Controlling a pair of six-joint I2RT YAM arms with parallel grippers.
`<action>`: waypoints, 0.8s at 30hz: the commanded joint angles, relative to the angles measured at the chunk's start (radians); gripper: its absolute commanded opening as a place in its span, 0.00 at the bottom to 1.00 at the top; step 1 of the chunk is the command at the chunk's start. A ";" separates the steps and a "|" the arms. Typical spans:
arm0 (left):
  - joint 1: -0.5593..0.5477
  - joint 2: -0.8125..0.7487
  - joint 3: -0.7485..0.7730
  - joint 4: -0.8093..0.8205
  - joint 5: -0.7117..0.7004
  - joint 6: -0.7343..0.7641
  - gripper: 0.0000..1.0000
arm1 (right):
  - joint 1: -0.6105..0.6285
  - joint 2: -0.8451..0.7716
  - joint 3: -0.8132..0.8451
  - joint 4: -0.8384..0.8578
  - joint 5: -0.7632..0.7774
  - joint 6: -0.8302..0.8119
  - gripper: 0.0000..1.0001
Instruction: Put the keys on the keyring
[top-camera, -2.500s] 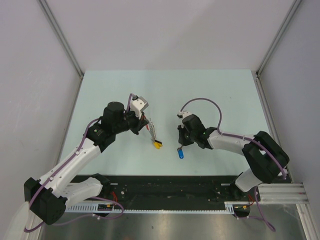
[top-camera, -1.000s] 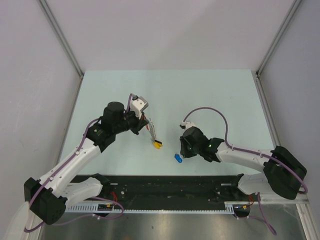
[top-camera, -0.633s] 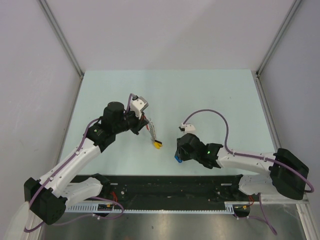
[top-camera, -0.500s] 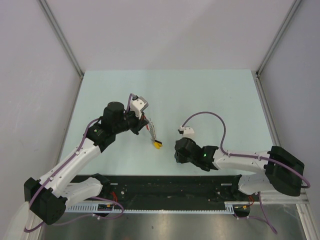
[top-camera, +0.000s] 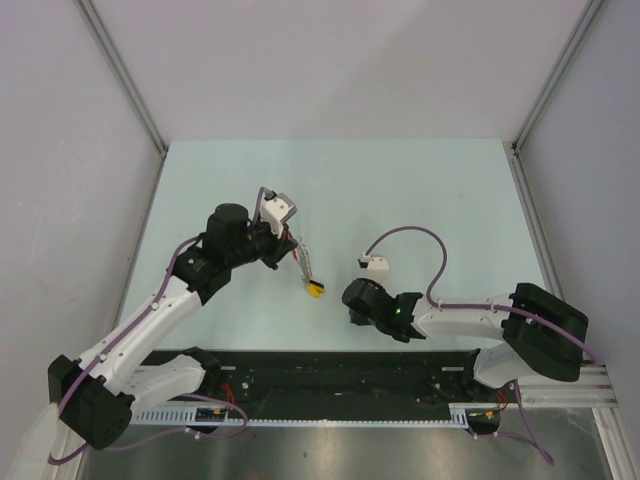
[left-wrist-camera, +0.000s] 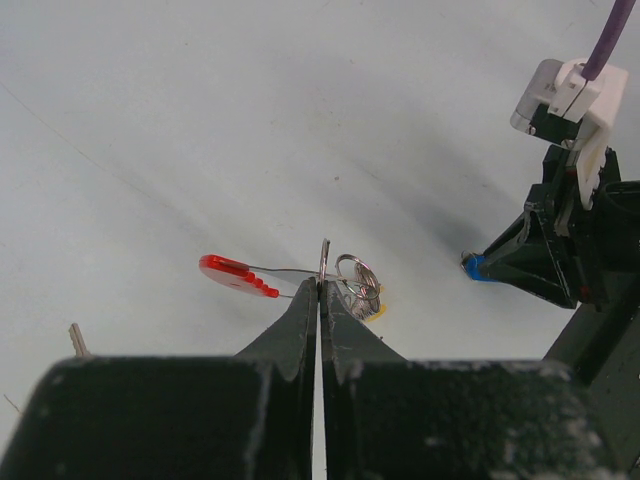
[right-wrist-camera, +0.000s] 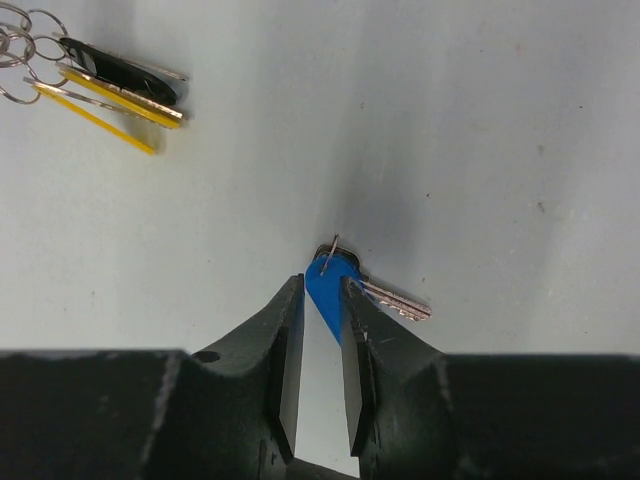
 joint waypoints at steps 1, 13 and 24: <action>0.006 -0.018 0.048 0.029 0.006 0.011 0.00 | 0.004 0.030 0.022 0.047 0.045 0.023 0.24; 0.007 -0.019 0.048 0.029 0.006 0.009 0.00 | 0.001 0.060 0.039 0.053 0.053 0.023 0.22; 0.007 -0.021 0.048 0.029 0.008 0.009 0.00 | 0.006 0.061 0.060 0.052 0.093 0.025 0.27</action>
